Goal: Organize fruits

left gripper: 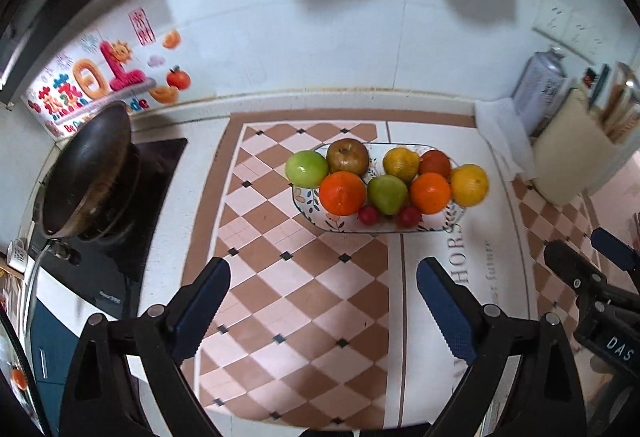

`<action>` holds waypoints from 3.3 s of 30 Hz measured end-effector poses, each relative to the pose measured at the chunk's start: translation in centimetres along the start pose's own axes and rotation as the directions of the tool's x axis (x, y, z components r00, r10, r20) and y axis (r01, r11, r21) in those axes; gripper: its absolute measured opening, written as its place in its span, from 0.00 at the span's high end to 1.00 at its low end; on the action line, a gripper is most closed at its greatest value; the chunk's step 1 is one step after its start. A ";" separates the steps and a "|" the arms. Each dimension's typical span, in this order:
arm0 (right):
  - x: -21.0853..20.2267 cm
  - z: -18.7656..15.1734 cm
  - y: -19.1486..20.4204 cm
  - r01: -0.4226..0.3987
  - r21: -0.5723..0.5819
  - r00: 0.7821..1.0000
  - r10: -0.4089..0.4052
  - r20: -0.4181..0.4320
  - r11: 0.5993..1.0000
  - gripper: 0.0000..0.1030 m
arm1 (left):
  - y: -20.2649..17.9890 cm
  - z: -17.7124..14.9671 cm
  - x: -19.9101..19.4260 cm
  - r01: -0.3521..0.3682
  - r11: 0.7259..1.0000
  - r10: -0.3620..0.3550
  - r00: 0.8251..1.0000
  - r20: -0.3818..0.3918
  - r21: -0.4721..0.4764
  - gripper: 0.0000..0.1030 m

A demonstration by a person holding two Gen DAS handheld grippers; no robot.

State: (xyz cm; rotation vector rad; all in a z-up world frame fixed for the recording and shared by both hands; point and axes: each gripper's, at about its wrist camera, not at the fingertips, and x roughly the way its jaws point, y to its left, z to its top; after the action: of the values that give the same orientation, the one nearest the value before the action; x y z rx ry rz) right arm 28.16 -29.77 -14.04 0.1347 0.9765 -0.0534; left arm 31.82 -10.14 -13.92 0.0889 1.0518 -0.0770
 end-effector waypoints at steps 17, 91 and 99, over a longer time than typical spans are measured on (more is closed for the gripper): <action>-18.8 -9.1 3.4 0.029 0.014 0.987 -0.031 0.158 0.999 0.05 | 1.7 -7.6 -14.1 0.043 0.999 -0.046 0.990 0.131 0.026 0.07; -9.3 -3.6 1.6 0.002 0.016 1.000 -0.002 -0.012 1.000 0.03 | -0.2 -3.8 -6.7 -0.054 0.999 0.054 0.998 -0.011 0.003 0.07; -9.0 -3.7 1.2 0.012 0.024 1.000 -0.011 -0.016 1.000 0.03 | -0.2 -3.4 -7.1 -0.046 0.999 0.046 0.999 0.000 -0.013 0.07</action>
State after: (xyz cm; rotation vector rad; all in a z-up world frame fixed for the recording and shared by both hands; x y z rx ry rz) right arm 20.19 -28.22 -8.49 0.1521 0.9930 -0.0749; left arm 25.34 -9.83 -9.46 0.1016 1.0493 -0.0283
